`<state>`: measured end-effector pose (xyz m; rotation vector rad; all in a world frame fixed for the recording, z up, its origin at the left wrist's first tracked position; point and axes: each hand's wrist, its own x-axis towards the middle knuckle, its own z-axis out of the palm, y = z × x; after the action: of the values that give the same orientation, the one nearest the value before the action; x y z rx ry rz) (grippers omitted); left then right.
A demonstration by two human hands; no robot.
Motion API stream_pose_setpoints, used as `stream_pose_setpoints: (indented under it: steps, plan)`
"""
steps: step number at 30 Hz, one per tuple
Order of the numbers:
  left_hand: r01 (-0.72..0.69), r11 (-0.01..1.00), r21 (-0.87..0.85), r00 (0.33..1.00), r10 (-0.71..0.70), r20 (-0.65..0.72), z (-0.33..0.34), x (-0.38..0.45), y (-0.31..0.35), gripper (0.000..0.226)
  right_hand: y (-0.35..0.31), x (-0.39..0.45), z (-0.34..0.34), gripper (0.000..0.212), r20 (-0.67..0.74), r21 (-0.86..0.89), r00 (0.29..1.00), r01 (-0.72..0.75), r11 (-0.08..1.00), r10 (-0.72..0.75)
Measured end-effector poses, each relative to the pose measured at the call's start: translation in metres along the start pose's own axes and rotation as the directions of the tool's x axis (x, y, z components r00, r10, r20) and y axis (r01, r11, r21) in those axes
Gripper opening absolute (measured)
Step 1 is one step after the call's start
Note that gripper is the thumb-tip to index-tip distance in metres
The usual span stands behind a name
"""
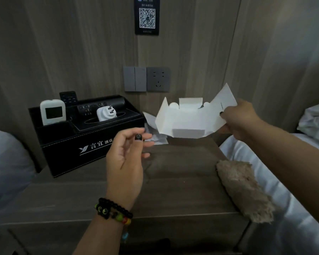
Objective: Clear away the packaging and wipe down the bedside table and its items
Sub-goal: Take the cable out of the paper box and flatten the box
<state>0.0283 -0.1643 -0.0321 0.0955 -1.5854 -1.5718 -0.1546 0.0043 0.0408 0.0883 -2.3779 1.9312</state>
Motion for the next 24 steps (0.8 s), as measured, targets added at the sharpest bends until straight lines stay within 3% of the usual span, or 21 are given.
stream_pose_setpoints:
  steps: [2, 5, 8, 11, 17, 21, 24]
  plan:
    - [0.019, 1.0, -0.009, 0.999, -0.019, -0.034, 0.001, -0.004, 0.004, 0.025, -0.012, -0.025, -0.008, 0.028, 0.049, 0.124, 0.996, 0.073, 0.99, -0.079]
    - [0.07, 0.997, -0.037, 0.994, -0.073, -0.077, -0.001, -0.009, 0.008, 0.03, -0.029, -0.065, -0.017, 0.032, 0.13, 0.311, 0.978, 0.118, 0.943, -0.165]
    - [0.161, 0.971, -0.177, 0.986, -0.167, -0.017, -0.009, -0.013, 0.016, 0.058, -0.033, -0.104, -0.015, 0.038, 0.191, 0.418, 0.955, 0.131, 0.899, -0.228]
    - [0.168, 0.936, -0.311, 0.985, -0.147, 0.091, -0.02, -0.015, 0.025, 0.092, -0.02, -0.133, -0.001, 0.037, 0.226, 0.418, 0.924, 0.196, 0.887, -0.31]
    - [0.13, 0.924, -0.359, 0.985, -0.078, 0.154, -0.032, -0.032, 0.033, 0.12, 0.013, -0.157, 0.018, 0.033, 0.218, 0.27, 0.86, 0.401, 0.875, -0.461]
    - [-0.046, 0.999, -0.018, 0.997, 0.047, 0.066, -0.017, -0.052, 0.035, 0.097, 0.044, -0.172, 0.026, 0.05, 0.172, 0.256, 0.854, 0.443, 0.859, -0.491]
    - [-0.064, 0.996, 0.054, 0.997, 0.066, -0.039, -0.011, -0.058, 0.032, 0.083, 0.058, -0.188, 0.021, 0.06, 0.166, 0.324, 0.817, 0.484, 0.813, -0.553]
